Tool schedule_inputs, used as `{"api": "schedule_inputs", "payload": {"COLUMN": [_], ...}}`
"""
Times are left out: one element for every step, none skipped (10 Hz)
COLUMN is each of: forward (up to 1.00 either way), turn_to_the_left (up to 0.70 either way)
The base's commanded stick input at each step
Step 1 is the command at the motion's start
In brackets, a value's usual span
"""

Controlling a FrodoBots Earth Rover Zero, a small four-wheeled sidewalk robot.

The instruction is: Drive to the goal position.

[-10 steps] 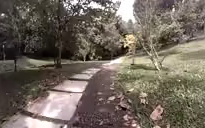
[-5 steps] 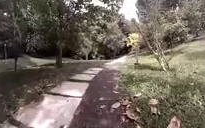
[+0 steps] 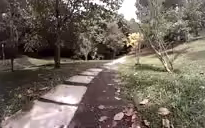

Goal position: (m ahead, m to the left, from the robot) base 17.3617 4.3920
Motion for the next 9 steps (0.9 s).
{"api": "schedule_inputs", "payload": {"forward": [0.50, 0.50, 0.50, 0.50, 0.50, 0.50, 0.50, 0.50, 0.50], "turn_to_the_left": [0.00, 0.00, 0.00, 0.00, 0.00, 0.00, 0.00, 0.00, 0.00]}}
